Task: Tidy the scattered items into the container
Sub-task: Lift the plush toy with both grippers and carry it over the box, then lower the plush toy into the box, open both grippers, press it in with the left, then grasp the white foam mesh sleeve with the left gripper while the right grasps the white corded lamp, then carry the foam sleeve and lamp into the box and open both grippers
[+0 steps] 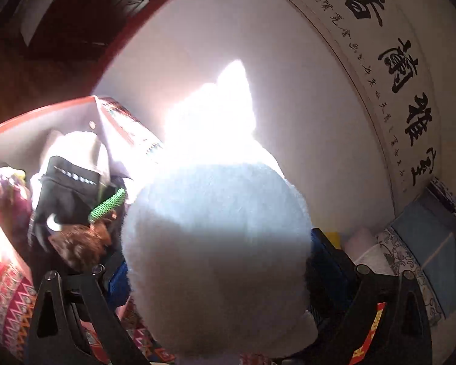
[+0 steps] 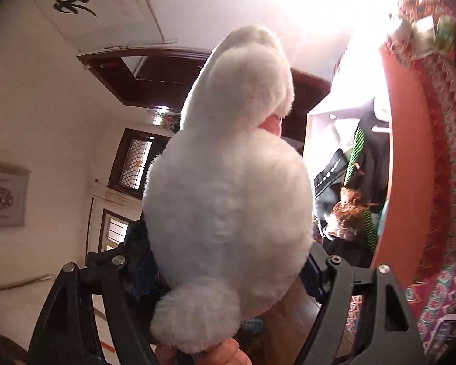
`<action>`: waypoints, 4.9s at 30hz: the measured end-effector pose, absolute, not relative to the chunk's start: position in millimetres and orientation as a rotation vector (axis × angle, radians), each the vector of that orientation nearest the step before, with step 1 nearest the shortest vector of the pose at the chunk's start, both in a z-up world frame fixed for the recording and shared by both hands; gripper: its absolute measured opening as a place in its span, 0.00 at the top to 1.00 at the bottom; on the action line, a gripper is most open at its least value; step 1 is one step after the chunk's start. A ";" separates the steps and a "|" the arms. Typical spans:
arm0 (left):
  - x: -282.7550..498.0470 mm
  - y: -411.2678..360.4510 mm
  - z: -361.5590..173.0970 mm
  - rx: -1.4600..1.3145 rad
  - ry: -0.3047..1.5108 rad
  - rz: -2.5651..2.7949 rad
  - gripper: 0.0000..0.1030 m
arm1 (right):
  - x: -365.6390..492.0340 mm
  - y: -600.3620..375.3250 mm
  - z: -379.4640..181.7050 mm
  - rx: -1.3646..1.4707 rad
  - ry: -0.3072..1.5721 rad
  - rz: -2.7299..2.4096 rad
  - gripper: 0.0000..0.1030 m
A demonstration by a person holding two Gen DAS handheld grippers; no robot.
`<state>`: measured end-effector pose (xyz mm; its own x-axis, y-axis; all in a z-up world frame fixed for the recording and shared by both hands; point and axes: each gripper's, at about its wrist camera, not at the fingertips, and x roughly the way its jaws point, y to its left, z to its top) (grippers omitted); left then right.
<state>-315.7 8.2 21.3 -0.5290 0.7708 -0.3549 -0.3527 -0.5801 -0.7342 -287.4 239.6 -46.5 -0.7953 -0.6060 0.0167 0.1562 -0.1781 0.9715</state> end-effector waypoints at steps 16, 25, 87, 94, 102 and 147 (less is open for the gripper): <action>-402.2 -23.1 -45.3 -1.154 -0.565 2.518 0.01 | -263.8 316.0 -106.1 0.845 -1.584 -2.507 0.14; -360.6 54.8 9.3 -0.921 -0.276 2.465 0.00 | -159.8 402.5 -130.3 0.763 -1.924 -2.446 0.07; -255.5 419.3 -84.2 -1.190 0.291 2.022 0.00 | 81.6 633.9 -163.2 -0.051 -2.546 -2.519 0.06; -237.9 546.6 -93.3 -0.946 0.561 2.031 0.00 | 50.9 669.4 -206.9 0.023 -2.653 -2.328 0.06; -220.0 687.2 -129.7 -0.719 0.947 1.986 0.00 | 38.5 698.1 -213.4 0.000 -2.638 -2.363 0.15; -314.9 83.6 -24.0 -0.996 0.296 2.424 0.68 | -373.0 290.8 12.8 0.889 -1.079 -2.612 0.96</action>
<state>-314.9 83.6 -24.0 -0.6078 0.3646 -0.7054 -0.5236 -0.8519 0.0107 -373.0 290.8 12.8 -0.8052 -0.3738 -0.4603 -0.0598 -0.7211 0.6903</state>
